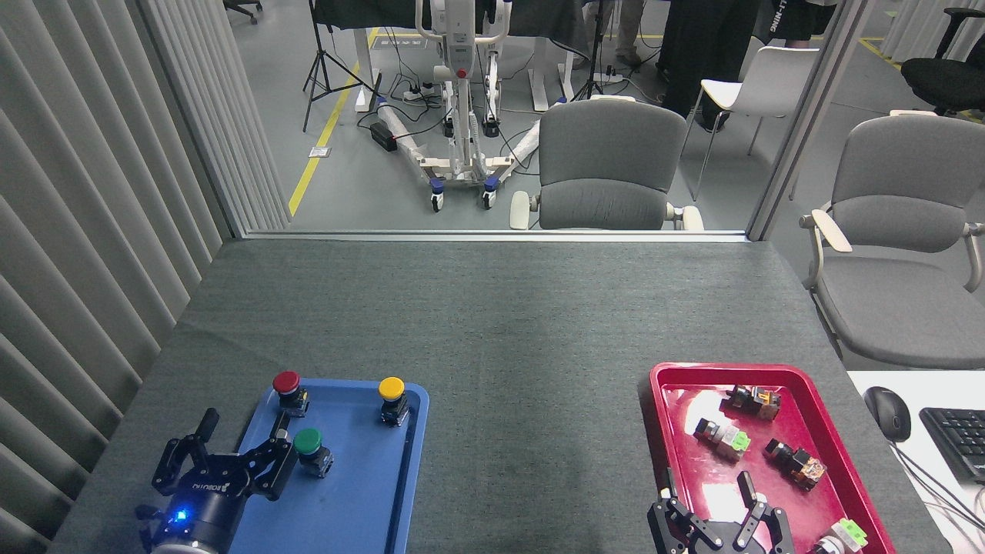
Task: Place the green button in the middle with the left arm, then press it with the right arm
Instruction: 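Lower the left gripper over the green button on the blue tray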
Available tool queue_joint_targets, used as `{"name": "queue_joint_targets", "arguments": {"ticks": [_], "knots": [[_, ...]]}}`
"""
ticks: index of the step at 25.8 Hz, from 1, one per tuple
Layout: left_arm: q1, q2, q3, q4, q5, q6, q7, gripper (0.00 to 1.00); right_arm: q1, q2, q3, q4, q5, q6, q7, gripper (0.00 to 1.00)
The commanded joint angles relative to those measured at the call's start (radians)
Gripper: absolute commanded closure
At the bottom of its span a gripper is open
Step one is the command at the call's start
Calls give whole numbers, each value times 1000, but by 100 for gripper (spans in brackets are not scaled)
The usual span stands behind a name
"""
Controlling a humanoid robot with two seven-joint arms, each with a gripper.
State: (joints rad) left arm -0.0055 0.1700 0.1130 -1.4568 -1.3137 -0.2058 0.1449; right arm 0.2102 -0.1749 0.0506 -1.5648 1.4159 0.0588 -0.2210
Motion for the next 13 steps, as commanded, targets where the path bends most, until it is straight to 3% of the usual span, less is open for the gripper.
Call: {"name": "queue_joint_targets", "arguments": {"ticks": [1,13], "knots": [[2,2,1,3,1,-1,5,0,0,0,0,0,0,1,-1,1],[7,2,5,-2,4,-3,18,0,0,-3,-3,5,0,-1,-3,1]]}}
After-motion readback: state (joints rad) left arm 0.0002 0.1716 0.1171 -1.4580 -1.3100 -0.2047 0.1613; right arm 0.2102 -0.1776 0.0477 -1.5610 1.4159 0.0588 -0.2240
